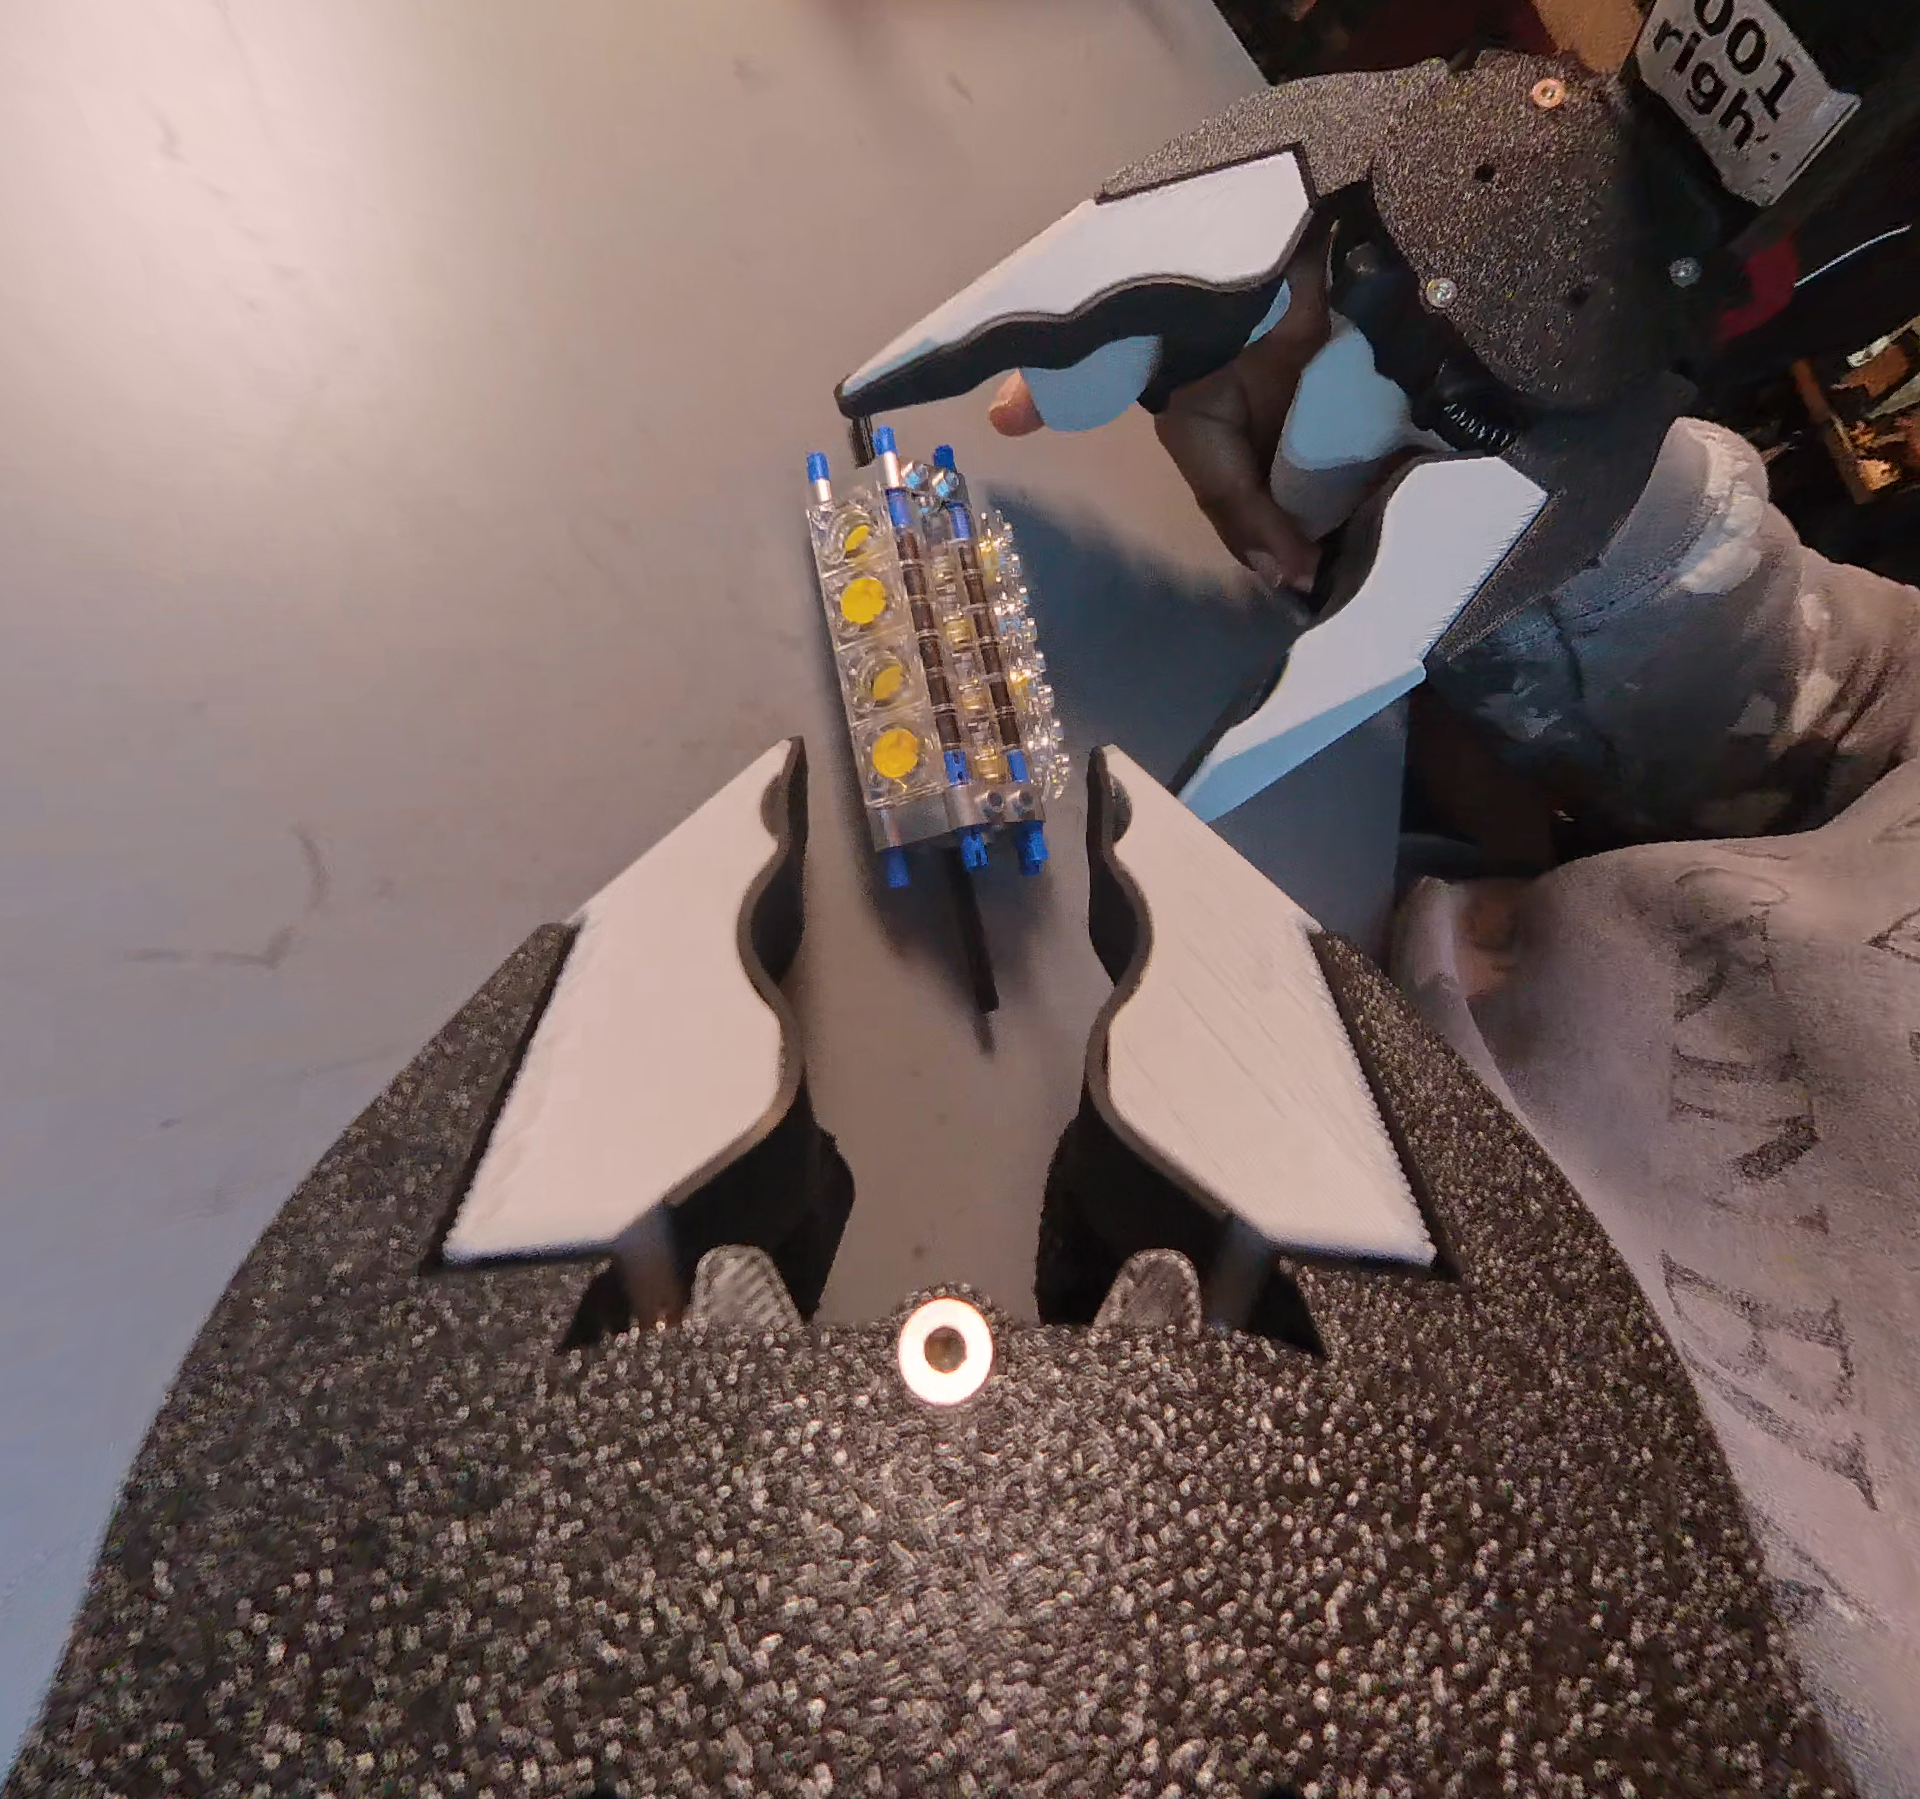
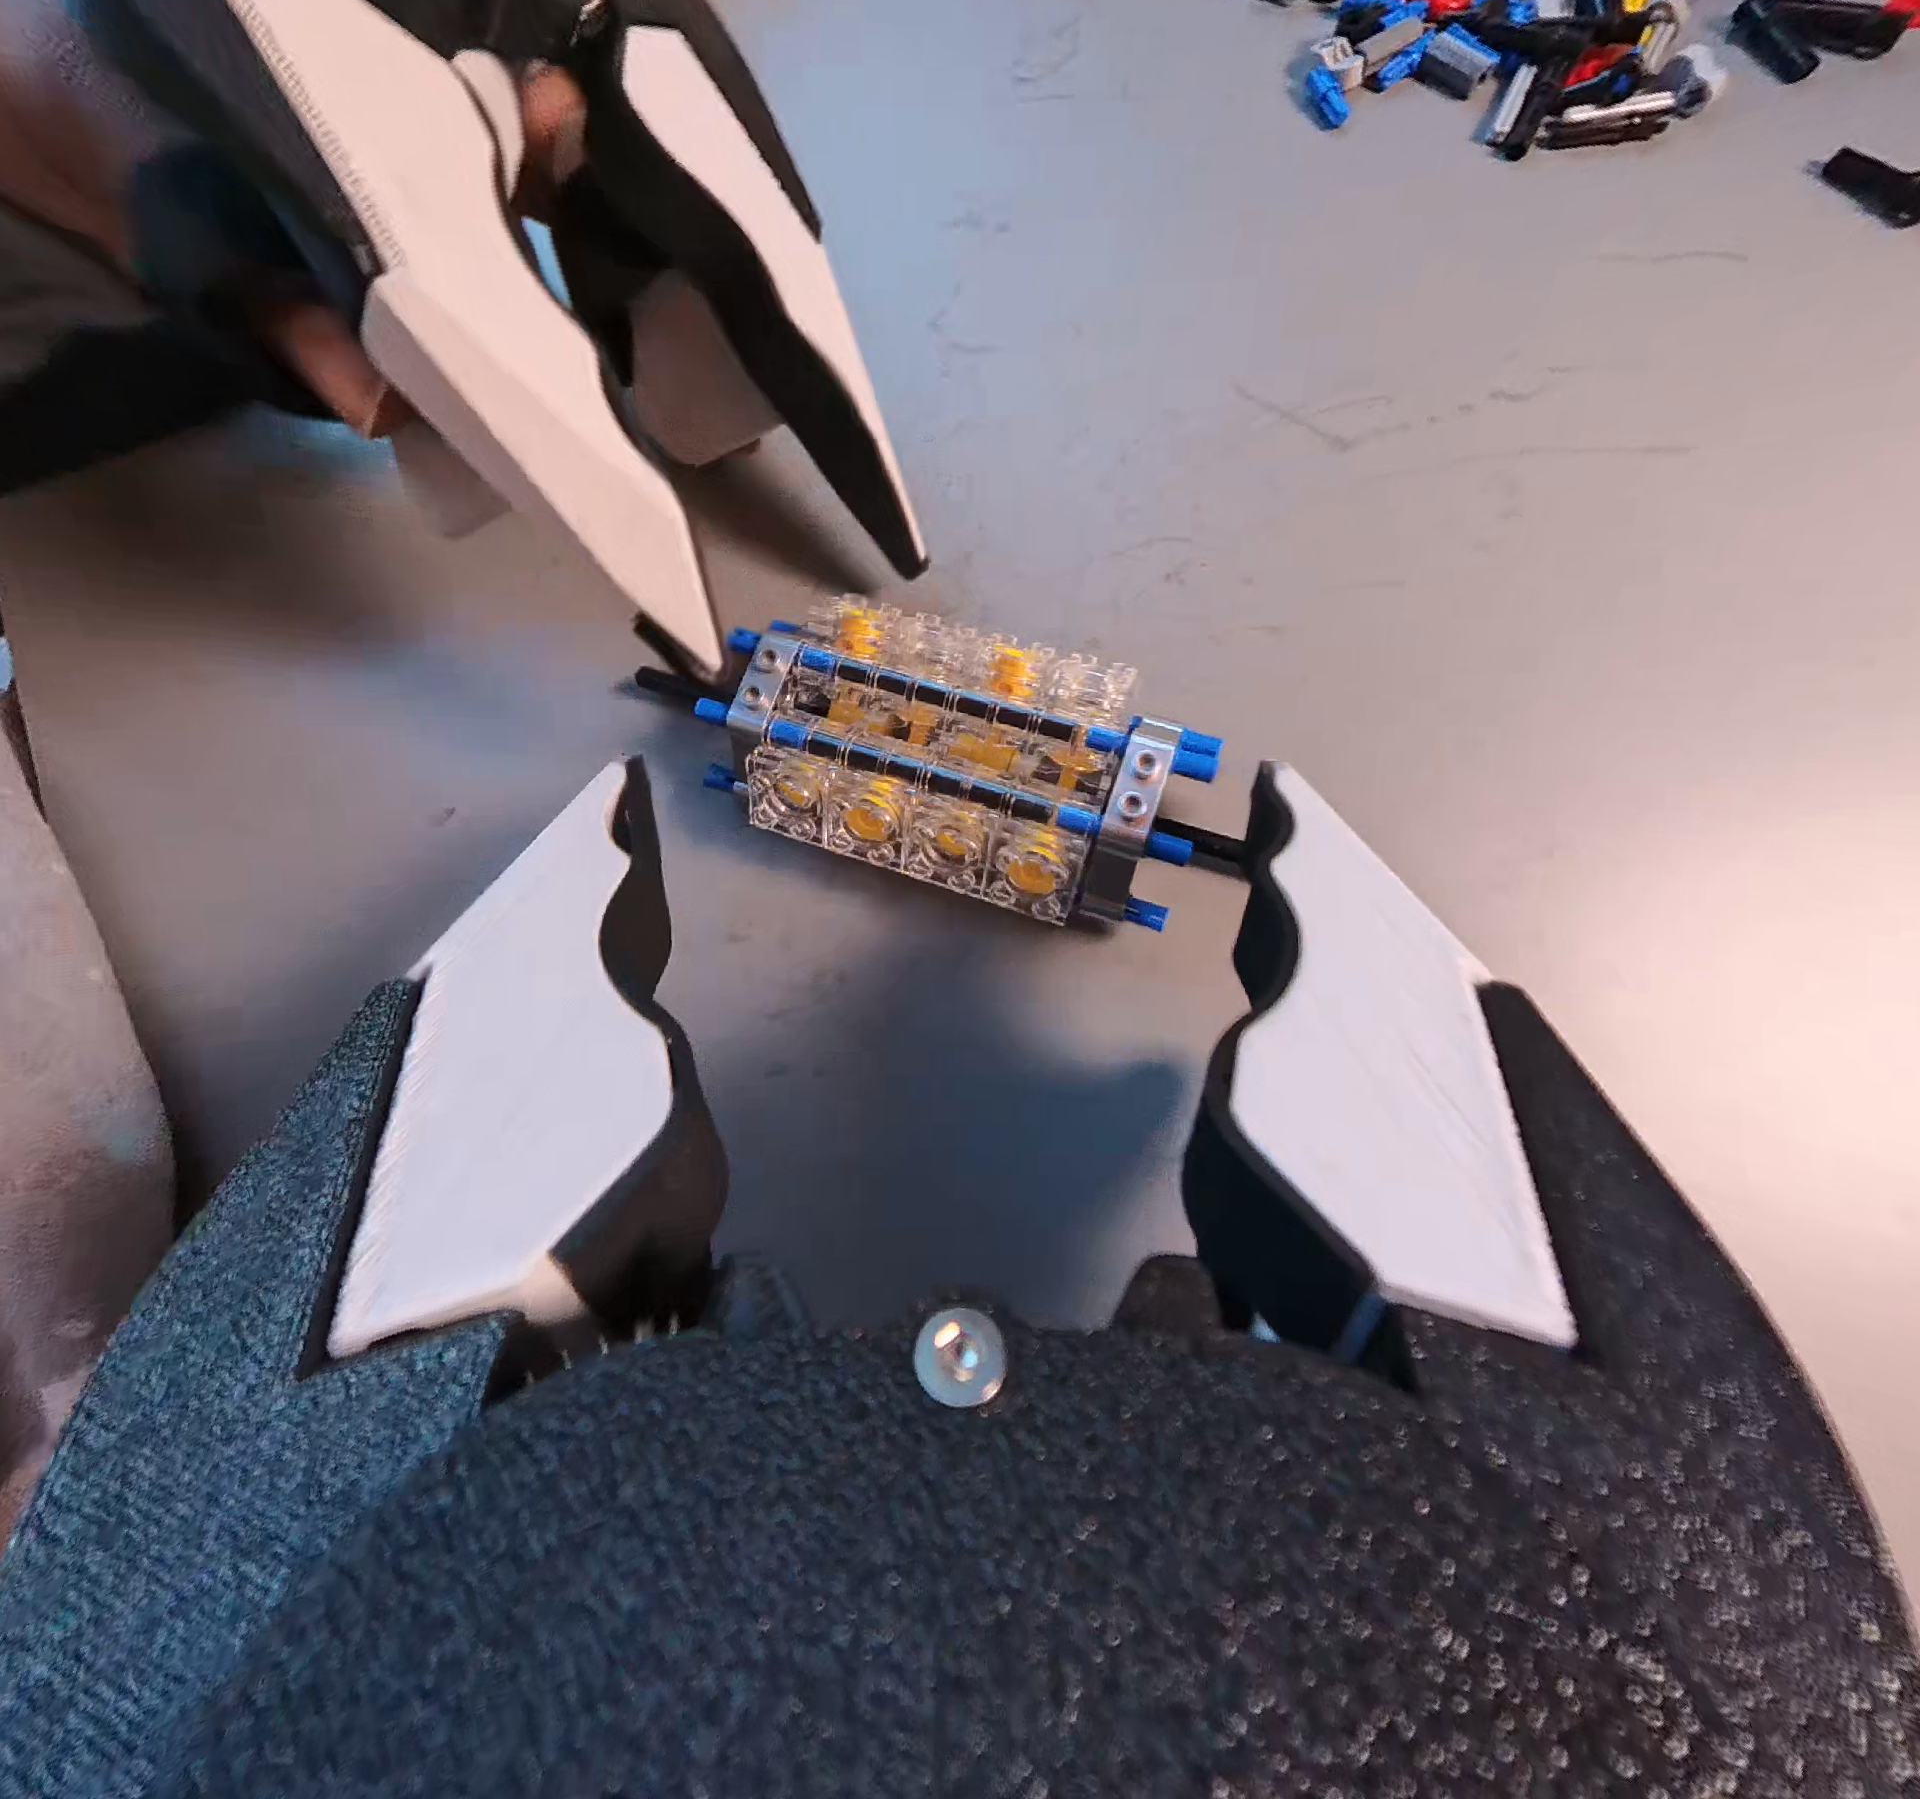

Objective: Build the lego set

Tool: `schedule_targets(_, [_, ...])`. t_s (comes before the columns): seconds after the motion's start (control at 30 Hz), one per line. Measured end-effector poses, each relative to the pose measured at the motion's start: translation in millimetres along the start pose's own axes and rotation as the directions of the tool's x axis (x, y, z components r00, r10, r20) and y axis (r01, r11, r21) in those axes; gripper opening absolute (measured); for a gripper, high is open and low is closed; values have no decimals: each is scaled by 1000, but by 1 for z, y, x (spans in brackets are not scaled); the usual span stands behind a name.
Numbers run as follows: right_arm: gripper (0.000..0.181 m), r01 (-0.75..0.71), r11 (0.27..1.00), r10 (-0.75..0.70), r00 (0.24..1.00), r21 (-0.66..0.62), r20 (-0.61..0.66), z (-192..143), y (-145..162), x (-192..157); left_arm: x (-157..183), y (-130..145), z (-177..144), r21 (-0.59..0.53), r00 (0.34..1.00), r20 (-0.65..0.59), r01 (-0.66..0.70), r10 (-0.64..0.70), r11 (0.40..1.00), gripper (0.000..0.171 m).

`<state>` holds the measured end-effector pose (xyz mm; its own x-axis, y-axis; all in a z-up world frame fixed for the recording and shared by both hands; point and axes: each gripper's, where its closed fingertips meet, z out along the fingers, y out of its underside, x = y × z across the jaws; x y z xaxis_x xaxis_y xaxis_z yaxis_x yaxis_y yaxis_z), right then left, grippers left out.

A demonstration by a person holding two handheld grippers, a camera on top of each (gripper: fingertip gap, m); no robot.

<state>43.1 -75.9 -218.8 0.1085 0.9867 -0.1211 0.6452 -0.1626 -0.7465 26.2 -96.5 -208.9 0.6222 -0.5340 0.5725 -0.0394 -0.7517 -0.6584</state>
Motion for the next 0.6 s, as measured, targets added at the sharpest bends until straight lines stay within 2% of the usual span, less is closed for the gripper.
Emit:
schedule_targets(0.13, [113, -31, 997, 26, 997, -77, -71, 9, 5, -1, 3, 3, 9, -40, 1000, -7, -10, 9, 999, 42])
schedule_targets(0.3, [115, -25, 996, 11, 988, -90, -154, 24, 7, -6, 4, 4, 20, -39, 1000, 17, -3, 4, 999, 34])
schedule_targets(0.6, [113, -3, 997, -6, 991, -71, -132, 25, 6, -10, 3, -1, 25, -21, 999, 44, -19, 20, 1000, 33])
